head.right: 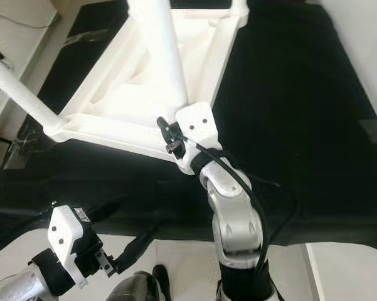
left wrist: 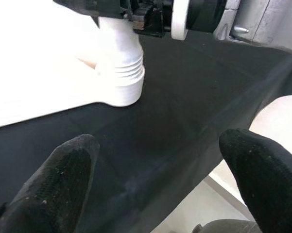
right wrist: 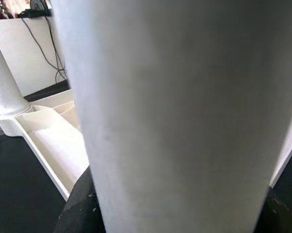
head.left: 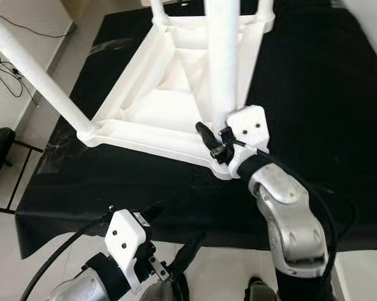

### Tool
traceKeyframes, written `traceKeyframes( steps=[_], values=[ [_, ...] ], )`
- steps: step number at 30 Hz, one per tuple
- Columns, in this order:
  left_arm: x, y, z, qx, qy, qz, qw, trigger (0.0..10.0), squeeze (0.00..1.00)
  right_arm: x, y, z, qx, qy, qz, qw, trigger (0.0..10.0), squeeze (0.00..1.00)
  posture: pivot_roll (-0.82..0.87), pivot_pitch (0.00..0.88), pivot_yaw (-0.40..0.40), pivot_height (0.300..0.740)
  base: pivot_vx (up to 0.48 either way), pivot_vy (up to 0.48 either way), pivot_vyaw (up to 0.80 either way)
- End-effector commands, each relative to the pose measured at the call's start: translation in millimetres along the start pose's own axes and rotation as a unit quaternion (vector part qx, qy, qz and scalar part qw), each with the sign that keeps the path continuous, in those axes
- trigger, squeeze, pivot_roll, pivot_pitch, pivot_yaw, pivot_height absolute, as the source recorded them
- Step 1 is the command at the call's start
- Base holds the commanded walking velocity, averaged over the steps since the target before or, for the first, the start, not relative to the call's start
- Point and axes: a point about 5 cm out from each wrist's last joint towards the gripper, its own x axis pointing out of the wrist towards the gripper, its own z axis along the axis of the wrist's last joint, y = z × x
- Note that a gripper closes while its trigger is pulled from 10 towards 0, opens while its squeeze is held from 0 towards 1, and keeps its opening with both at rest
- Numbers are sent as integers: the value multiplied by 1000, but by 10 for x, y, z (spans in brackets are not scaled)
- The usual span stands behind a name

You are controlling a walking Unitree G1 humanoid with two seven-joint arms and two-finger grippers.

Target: Building children table

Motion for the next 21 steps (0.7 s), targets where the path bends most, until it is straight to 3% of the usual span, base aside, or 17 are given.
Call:
traceKeyframes(
  steps=[1,2,3,8,9,10,12,13,14,15,16,17,18,19,21],
  values=[
    [-28,10,-55,-7,16,2,1000,10000,0,31,50,-353,32,96,17,995,0,0,-55,330,169,740,0,0,0],
    [-26,13,-57,-6,15,4,1000,10000,0,47,57,-340,32,97,18,995,0,0,-55,329,167,740,0,0,0],
    [-23,17,-56,-6,14,6,1000,10000,0,72,67,-309,37,88,25,995,10000,0,-52,329,165,740,0,0,0],
    [-17,23,-54,-5,14,8,1000,10000,0,99,102,-215,51,68,34,996,10000,0,-50,326,165,740,0,0,0],
    [-14,25,-54,-5,13,9,1000,10000,0,139,111,-138,63,42,68,995,10000,1000,-50,323,164,740,0,0,0],
    [-9,27,-54,-5,13,8,1000,10000,0,169,122,-66,67,19,116,991,10000,1000,-49,320,164,740,0,0,0],
    [-6,27,-54,-5,13,7,1000,10000,0,185,126,-19,68,4,149,987,10000,1000,-49,320,164,740,0,0,0],
    [-4,27,-52,-5,12,7,1000,10000,0,203,113,47,63,-14,203,977,10000,1000,-48,316,163,740,0,0,0],
    [-4,27,-52,-5,12,7,1000,10000,0,203,113,47,63,-14,203,977,10000,1000,-48,316,163,740,0,0,0],
    [0,26,-52,-5,12,6,1000,10000,0,212,88,104,40,-28,260,964,10000,1000,-45,316,162,740,0,0,0],
    [2,24,-51,-4,12,6,1000,10000,0,227,40,157,10,-37,308,951,10000,718,-44,312,161,740,0,0,0],
    [2,24,-51,-4,12,6,1000,10000,0,227,40,157,10,-37,308,951,10000,718,-44,312,161,740,0,0,0],
    [4,23,-50,-4,11,7,1000,10000,0,238,-3,193,-8,-40,344,938,10000,0,-44,312,161,740,0,0,0],
    [4,23,-50,-4,11,7,1000,10000,0,238,-3,193,-8,-40,344,938,10000,0,-44,312,161,740,0,0,0],
    [10,17,-51,-4,11,7,1000,10000,0,273,-74,235,-27,-43,389,920,10000,0,-39,308,157,740,0,0,0]
  ],
)
